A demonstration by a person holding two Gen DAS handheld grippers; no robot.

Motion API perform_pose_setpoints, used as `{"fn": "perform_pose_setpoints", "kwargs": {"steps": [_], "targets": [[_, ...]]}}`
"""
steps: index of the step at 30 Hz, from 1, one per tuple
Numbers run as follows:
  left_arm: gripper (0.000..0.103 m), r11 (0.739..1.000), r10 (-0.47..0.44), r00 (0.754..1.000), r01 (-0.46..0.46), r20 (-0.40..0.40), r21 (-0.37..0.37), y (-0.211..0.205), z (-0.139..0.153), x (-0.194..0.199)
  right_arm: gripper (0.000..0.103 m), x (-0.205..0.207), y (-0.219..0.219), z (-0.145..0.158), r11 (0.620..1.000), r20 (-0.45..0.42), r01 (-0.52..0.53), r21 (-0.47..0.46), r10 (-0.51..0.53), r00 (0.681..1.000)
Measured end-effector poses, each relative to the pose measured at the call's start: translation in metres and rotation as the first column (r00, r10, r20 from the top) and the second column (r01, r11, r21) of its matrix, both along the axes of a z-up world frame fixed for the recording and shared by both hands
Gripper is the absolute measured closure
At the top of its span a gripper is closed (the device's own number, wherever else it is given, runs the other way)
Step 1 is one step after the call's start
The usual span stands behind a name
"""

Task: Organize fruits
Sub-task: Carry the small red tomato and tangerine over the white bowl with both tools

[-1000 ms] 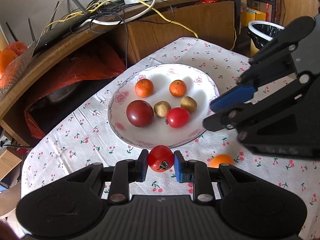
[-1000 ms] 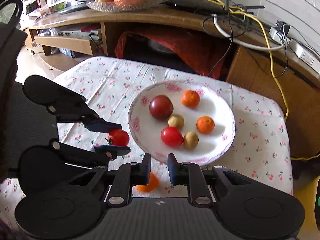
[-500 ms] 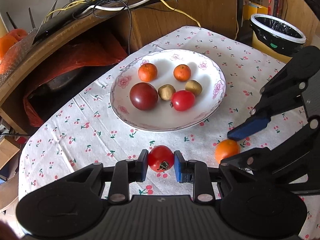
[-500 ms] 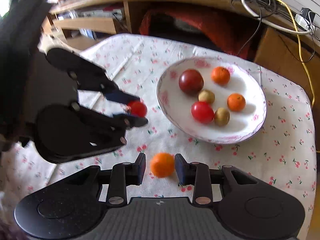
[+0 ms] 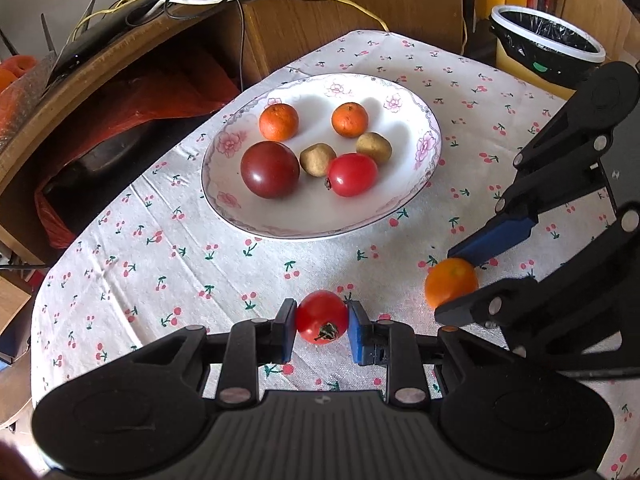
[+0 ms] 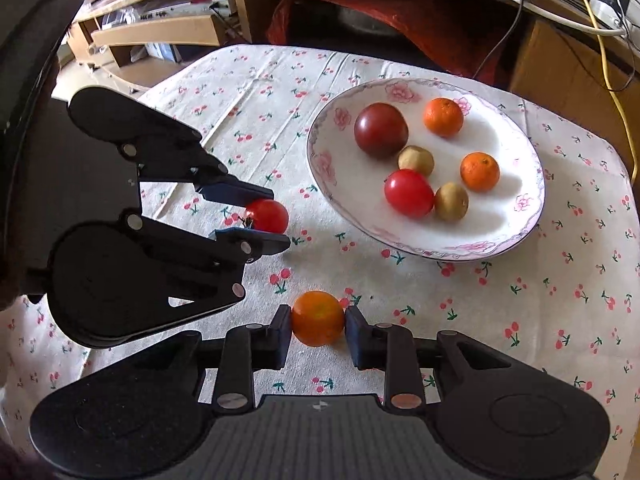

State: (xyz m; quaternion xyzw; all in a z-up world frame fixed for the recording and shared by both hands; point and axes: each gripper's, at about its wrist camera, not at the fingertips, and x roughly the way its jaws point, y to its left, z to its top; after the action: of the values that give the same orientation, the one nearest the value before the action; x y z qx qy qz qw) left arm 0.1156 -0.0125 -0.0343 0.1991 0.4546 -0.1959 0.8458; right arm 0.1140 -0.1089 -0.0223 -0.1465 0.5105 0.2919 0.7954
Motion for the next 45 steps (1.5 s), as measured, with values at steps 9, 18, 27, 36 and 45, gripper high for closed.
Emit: {"fn": "perform_pose_setpoints", "kwargs": {"steps": [9, 18, 27, 36, 45], "targets": [[0.068, 1.000, 0.009, 0.999, -0.009, 0.032, -0.009, 0.001, 0.010, 0.003, 0.081, 0.003, -0.005, 0.014, 1.000, 0.043, 0.022, 0.017, -0.022, 0.999], [0.068, 1.000, -0.001, 0.997, 0.002, 0.071, -0.013, -0.009, 0.025, 0.023, 0.081, 0.017, -0.013, 0.038, 0.997, 0.147, 0.072, 0.033, -0.076, 0.986], [0.068, 0.997, 0.041, 0.994, -0.034, 0.102, -0.073, -0.010, 0.040, 0.048, 0.081, 0.044, -0.010, 0.044, 0.992, 0.209, 0.110, 0.059, -0.120, 0.971], [0.068, 0.996, 0.053, 0.995, -0.047, 0.084, -0.073, -0.018, 0.027, 0.064, 0.080, 0.068, -0.016, 0.035, 0.987, 0.225, 0.150, 0.065, -0.161, 0.961], [0.067, 0.996, 0.063, 0.994, -0.057, 0.089, -0.069, -0.019, 0.024, 0.068, 0.080, 0.075, -0.011, 0.026, 0.988, 0.236, 0.146, 0.044, -0.152, 0.960]]}}
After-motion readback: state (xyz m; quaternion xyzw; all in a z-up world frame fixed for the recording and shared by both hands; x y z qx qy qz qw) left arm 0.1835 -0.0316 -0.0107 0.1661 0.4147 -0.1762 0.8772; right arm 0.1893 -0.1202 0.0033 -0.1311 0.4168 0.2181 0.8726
